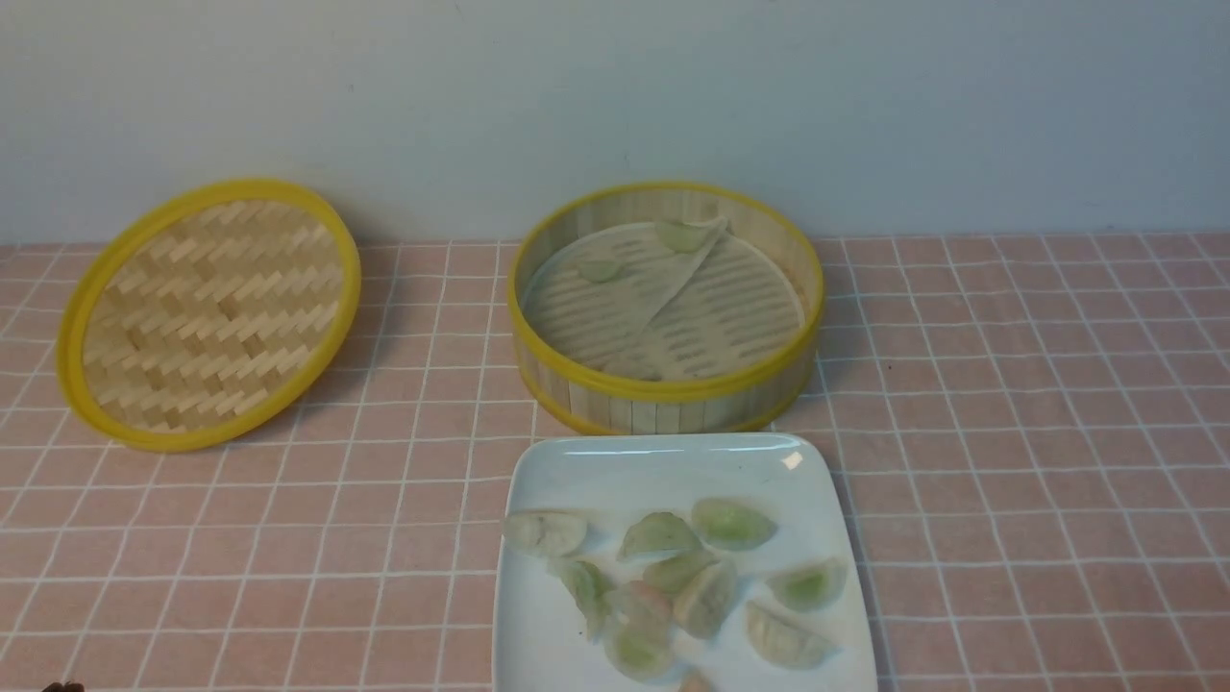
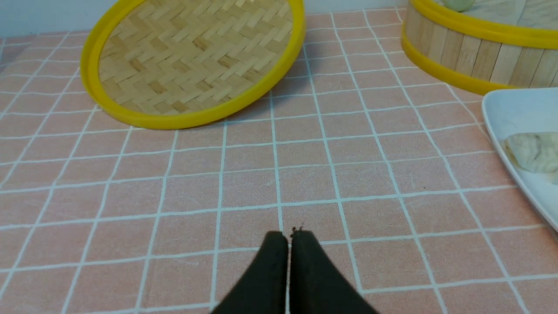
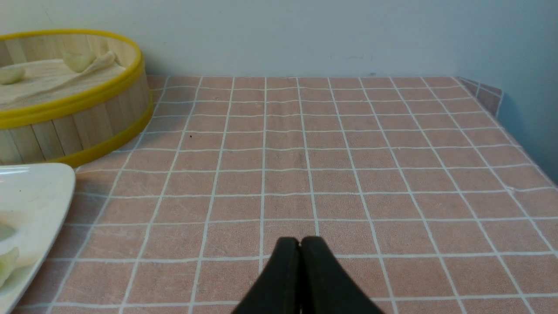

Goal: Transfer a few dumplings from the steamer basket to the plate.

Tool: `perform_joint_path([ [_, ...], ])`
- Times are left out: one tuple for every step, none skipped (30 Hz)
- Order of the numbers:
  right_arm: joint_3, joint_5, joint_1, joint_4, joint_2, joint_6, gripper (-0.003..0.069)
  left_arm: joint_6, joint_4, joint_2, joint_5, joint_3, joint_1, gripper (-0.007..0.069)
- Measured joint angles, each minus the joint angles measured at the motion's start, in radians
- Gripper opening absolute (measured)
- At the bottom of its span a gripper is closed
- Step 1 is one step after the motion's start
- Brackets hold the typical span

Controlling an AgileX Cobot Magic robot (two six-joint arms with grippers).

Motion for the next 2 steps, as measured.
perform_joint_path([
  [0.000, 0.000, 0.000, 0.000, 0.000, 0.000, -0.0014, 0.000, 0.000, 0.000, 0.000, 0.000, 0.000, -0.0006],
  [0.000, 0.000, 0.000, 0.000, 0.000, 0.000, -0.0014, 0.000, 0.000, 0.000, 0.000, 0.000, 0.000, -0.0006],
])
